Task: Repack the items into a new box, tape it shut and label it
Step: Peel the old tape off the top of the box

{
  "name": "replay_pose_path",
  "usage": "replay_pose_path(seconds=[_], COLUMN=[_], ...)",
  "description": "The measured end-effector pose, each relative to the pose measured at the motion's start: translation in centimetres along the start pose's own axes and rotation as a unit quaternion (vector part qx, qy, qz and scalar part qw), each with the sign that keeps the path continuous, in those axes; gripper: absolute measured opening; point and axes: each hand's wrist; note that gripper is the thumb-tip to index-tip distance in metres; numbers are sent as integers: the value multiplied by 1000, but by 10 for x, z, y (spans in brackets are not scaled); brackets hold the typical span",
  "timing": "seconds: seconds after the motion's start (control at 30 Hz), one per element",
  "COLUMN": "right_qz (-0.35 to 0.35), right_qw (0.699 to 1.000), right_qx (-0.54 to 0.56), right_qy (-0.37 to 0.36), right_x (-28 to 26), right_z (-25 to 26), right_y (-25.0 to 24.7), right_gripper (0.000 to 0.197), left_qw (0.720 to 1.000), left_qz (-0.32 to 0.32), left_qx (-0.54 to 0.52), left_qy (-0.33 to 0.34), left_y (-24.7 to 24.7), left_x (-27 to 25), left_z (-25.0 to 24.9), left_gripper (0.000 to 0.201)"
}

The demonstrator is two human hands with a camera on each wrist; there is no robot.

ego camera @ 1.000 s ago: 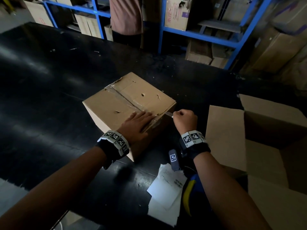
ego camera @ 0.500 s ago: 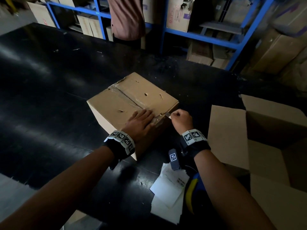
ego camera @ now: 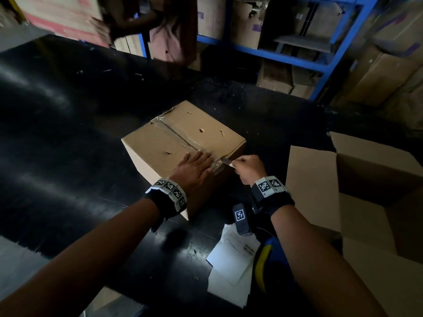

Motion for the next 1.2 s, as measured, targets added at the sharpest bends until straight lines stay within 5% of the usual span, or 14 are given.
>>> replay_pose_path(seconds=[0.3,0.63,0.83,0.97,1.2], right_qz=[5,18,84,61,-16], right_qw=[1000,999,996,997,1000], right_qx=[-13,-26,37,56,23], right_qy=[22,-4,-2,7,13], right_x=[5,0,-20,-21,-9], right_z=[5,5,-1,1,12], right_y=[22,30,34,17,-20], right_gripper=[28,29,30,26,25], left_qw=[1000,1000,999,990,991], left_qz=[-22,-21,-30,-76,65], left_qx=[7,-10,-32,-100,80], left_qy=[7,2,4,56,81], left_y=[1,-2,-2,-8,-53], left_x=[0,-1,1,2,-11], left_z=[1,-1,-1,13,80], left_gripper=[80,66,65,64,109])
Point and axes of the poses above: each hand's wrist, its own x-axis towards the middle knuckle, its own y-axis out of the palm, z = x × y, and after that the axes turned 4 degrees about -x, right-handed
